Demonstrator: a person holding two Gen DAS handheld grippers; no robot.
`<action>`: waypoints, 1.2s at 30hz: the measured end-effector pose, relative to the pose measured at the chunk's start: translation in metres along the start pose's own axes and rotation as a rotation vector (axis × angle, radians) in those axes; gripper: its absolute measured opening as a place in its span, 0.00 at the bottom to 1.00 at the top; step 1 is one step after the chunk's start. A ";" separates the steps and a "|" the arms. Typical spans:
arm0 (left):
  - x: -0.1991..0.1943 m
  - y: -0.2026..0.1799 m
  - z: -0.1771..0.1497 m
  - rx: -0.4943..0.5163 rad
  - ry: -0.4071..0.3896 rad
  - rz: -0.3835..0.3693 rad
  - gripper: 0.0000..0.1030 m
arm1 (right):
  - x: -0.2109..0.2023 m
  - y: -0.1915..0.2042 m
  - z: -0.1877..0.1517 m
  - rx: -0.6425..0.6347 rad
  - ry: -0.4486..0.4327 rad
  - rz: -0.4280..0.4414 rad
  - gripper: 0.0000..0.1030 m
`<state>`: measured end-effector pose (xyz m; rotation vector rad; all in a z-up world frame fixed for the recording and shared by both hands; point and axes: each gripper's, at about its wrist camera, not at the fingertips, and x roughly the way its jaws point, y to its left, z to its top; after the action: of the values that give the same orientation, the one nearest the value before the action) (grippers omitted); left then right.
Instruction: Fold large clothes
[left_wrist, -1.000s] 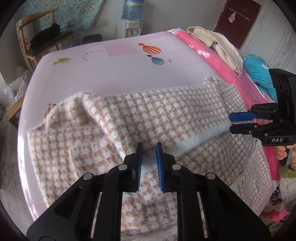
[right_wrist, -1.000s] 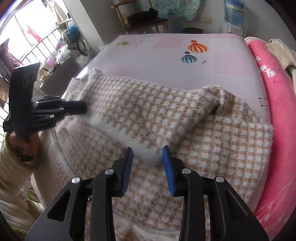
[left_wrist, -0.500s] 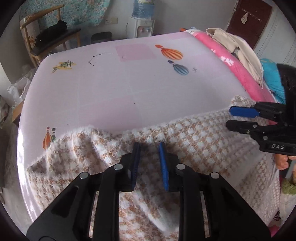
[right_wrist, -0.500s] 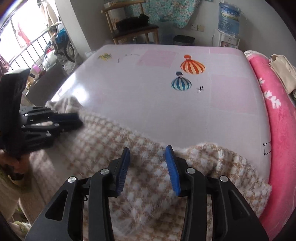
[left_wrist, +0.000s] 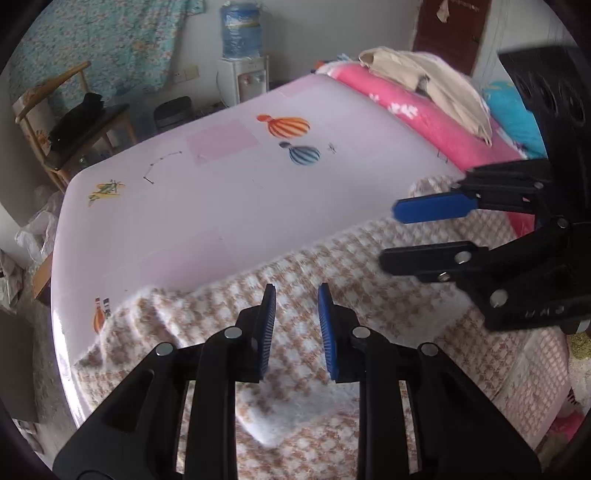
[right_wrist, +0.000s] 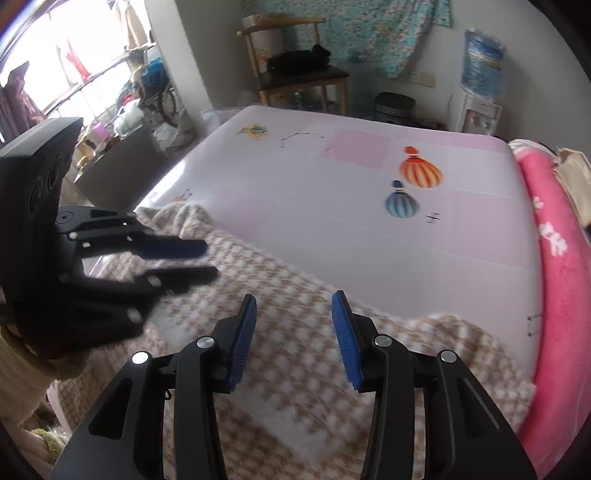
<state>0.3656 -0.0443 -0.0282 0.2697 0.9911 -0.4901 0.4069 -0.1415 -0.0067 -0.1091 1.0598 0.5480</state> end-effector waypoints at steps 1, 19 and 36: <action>0.008 -0.003 -0.006 0.012 0.031 0.022 0.23 | 0.011 0.002 -0.004 -0.007 0.034 -0.003 0.40; -0.024 0.001 -0.040 -0.093 0.032 0.028 0.27 | -0.017 -0.002 -0.042 0.136 -0.007 -0.115 0.40; -0.138 -0.009 -0.133 -0.288 -0.106 0.051 0.73 | -0.106 0.062 -0.161 0.244 -0.068 -0.033 0.70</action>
<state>0.2011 0.0426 0.0187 0.0103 0.9354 -0.3073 0.2093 -0.1825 0.0139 0.1054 1.0485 0.3869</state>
